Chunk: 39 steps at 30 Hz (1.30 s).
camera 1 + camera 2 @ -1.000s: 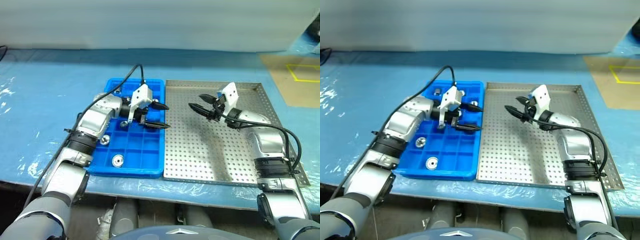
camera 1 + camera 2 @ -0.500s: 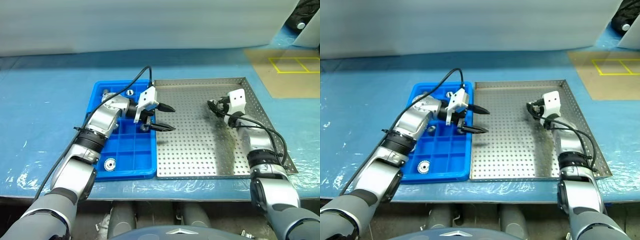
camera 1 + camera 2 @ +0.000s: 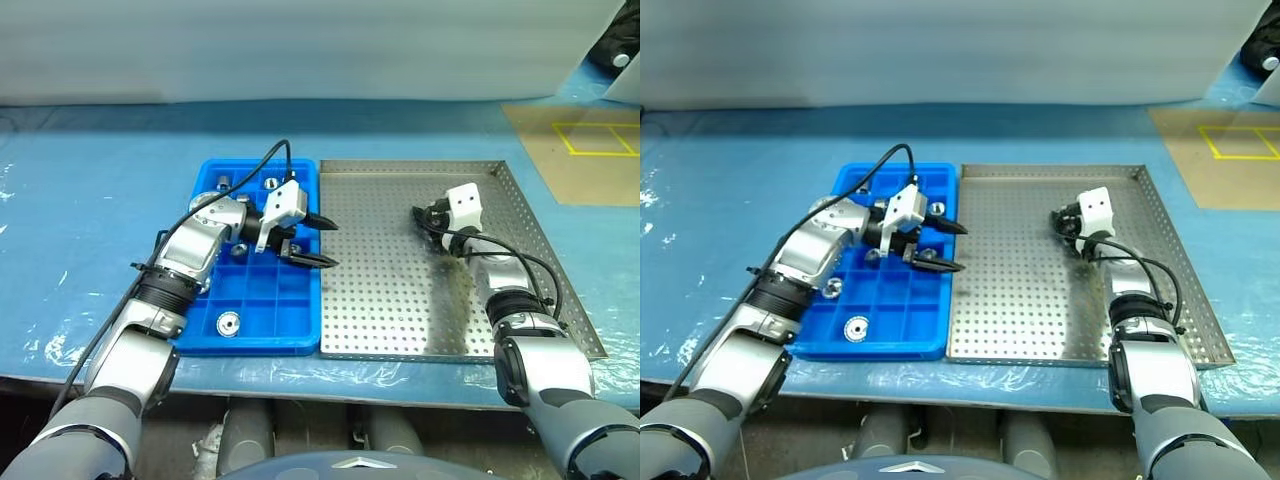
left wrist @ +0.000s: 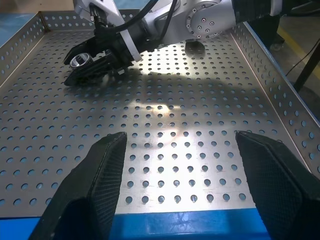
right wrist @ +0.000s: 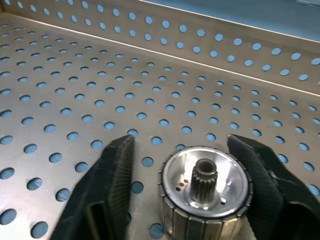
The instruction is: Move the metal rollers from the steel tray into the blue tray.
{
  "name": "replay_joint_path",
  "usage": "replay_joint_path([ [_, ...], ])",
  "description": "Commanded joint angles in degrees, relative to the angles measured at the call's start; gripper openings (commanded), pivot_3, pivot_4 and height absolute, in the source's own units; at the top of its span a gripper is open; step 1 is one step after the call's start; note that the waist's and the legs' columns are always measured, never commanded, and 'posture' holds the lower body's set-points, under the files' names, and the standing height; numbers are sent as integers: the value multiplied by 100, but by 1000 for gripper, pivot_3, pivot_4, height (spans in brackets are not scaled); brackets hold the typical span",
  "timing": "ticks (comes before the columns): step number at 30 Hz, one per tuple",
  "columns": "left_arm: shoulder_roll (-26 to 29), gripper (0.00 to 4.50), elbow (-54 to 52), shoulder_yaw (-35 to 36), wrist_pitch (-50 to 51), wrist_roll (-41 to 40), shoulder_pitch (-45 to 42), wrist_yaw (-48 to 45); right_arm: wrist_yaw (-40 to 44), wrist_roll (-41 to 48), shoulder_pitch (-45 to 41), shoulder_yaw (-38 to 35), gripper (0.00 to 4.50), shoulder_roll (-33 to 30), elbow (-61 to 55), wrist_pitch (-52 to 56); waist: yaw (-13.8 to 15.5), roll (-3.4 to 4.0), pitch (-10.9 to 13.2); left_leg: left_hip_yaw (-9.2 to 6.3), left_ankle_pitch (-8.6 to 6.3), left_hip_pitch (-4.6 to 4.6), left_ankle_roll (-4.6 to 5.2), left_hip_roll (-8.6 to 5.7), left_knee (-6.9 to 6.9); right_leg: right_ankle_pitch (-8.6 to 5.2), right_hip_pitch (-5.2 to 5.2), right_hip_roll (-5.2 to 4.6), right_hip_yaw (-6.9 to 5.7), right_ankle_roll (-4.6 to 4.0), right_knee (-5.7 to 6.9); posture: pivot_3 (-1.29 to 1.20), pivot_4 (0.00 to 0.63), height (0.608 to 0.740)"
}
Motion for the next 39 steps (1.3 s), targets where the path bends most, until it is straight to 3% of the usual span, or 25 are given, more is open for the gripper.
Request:
replay_joint_path([
  [1,45,3687,-204,82,5,-50,-24,-13,4,-92,137,68,1679,-9,7,7,1,0,0,3,-7,2,-10,-1,-1,0,1,0,3,0,-1,-198,150,740],
  [11,491,3687,-384,222,189,-144,32,-276,196,-10,190,145,1690,99,-716,199,-14,0,0,11,-6,1,-9,7,-9,0,-5,8,6,0,-8,-184,150,740],
  [20,1269,3687,-723,694,401,-388,292,-347,1846,888,324,646,1690,399,-3856,1893,-8,5,5,17,13,-24,-12,26,-38,0,-53,31,13,-1,-10,-110,150,740],
  [26,1694,3687,-1341,983,736,-565,790,-211,2940,1522,337,1325,1690,489,-5210,3136,140,5,5,17,22,-22,-29,27,-73,-6,-64,32,8,-10,-16,6,150,740],
  [30,2083,3687,-2081,1353,1068,-764,1469,25,3554,1917,-21,1756,1690,774,-5475,3742,182,2,6,8,25,-27,-64,30,-92,-9,-86,36,5,-16,-11,78,150,740],
  [39,2666,3687,-3420,2323,1515,-1276,3137,466,4391,1561,-120,2668,1690,1235,-4768,3294,482,-5,5,-21,33,-42,-82,33,-99,-12,-104,39,-3,-21,-8,267,150,740],
])
